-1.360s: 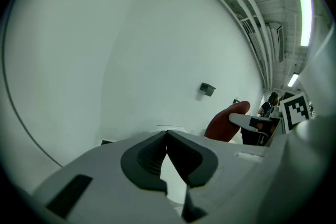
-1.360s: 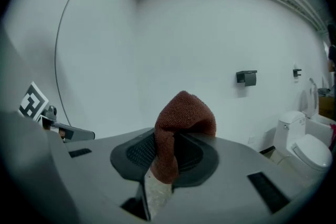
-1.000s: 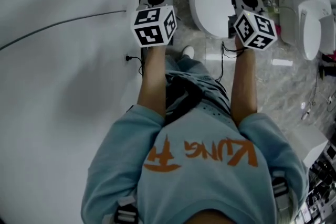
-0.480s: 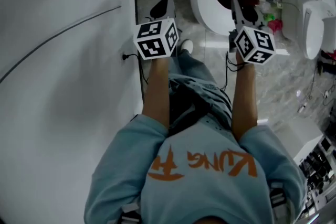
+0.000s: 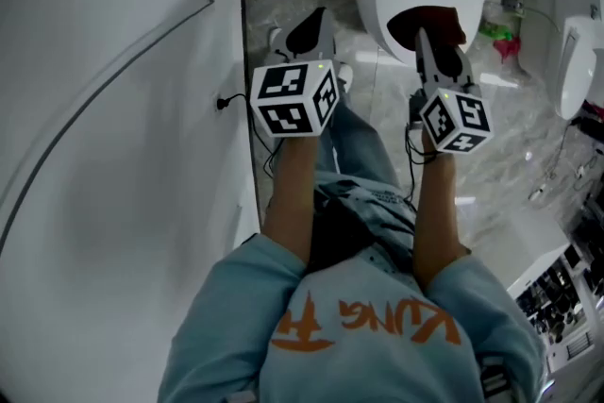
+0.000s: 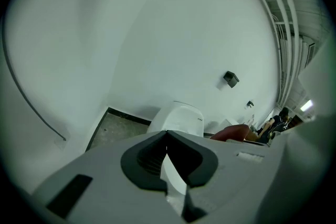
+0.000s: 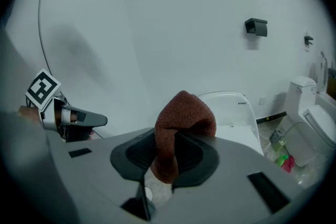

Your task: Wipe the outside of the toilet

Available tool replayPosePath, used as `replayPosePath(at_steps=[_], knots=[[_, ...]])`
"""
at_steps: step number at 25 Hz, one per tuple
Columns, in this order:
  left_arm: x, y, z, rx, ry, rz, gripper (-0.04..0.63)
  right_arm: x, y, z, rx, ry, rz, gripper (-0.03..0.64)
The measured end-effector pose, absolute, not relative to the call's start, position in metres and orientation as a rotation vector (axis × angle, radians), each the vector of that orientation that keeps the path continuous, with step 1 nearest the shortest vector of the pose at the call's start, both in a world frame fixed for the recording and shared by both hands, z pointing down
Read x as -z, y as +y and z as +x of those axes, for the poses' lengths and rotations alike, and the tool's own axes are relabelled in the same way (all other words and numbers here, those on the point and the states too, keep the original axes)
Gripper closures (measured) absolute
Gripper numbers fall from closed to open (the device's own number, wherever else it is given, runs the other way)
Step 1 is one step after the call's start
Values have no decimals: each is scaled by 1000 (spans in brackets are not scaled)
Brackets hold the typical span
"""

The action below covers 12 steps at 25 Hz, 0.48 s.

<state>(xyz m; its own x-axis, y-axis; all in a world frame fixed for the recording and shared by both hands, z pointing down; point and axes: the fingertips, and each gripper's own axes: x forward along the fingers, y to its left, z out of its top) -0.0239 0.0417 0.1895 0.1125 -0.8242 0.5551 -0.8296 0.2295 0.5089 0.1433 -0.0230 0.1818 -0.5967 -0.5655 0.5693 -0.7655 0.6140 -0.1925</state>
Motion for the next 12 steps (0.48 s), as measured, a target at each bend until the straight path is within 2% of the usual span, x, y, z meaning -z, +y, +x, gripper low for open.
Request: replayPosePath(at_steps=[12], knots=[[-295,34,-47,-153,-1558,1570,601,-291,8,95,-673,-2318,966,538]])
